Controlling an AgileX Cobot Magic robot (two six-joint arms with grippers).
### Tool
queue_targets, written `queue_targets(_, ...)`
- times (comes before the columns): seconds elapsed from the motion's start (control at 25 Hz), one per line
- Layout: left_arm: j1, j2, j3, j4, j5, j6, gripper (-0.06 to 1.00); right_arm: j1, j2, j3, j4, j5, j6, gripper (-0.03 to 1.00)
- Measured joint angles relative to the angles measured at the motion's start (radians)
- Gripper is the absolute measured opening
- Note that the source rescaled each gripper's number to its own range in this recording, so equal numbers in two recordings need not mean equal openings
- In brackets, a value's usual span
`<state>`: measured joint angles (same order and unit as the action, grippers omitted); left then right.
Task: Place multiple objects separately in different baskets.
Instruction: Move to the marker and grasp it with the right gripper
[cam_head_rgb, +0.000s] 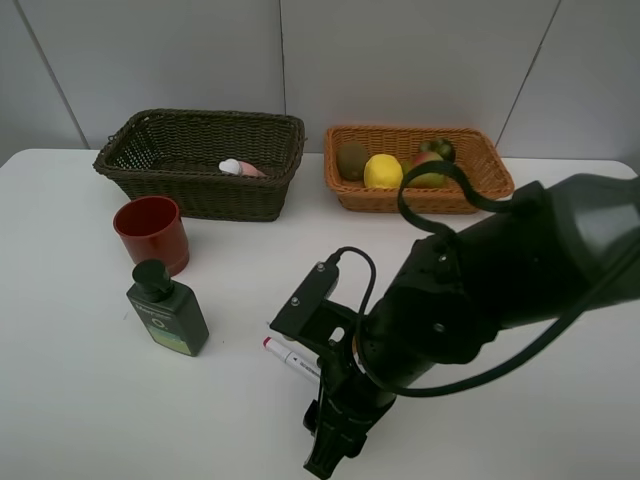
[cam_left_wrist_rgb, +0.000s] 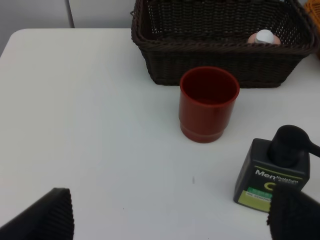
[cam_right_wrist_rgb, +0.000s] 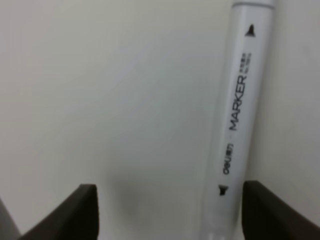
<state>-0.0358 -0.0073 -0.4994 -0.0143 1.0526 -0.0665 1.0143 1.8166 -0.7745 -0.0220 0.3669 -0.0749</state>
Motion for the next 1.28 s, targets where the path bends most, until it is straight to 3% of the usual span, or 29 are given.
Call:
queue_targets(0.16,0.000,0.000,0.000,0.000,0.000,0.000,1.00,0.000,0.003,0.000,0.000,-0.048,0.000,0.58)
queue_targets(0.84,0.000,0.000,0.000,0.000,0.000,0.000,1.00,0.000,0.020,-0.006,0.033,-0.057,0.000,0.58)
queue_targets(1.28,0.000,0.000,0.000,0.000,0.000,0.000,1.00,0.000,0.128,-0.237,0.041,0.153,0.000,0.58)
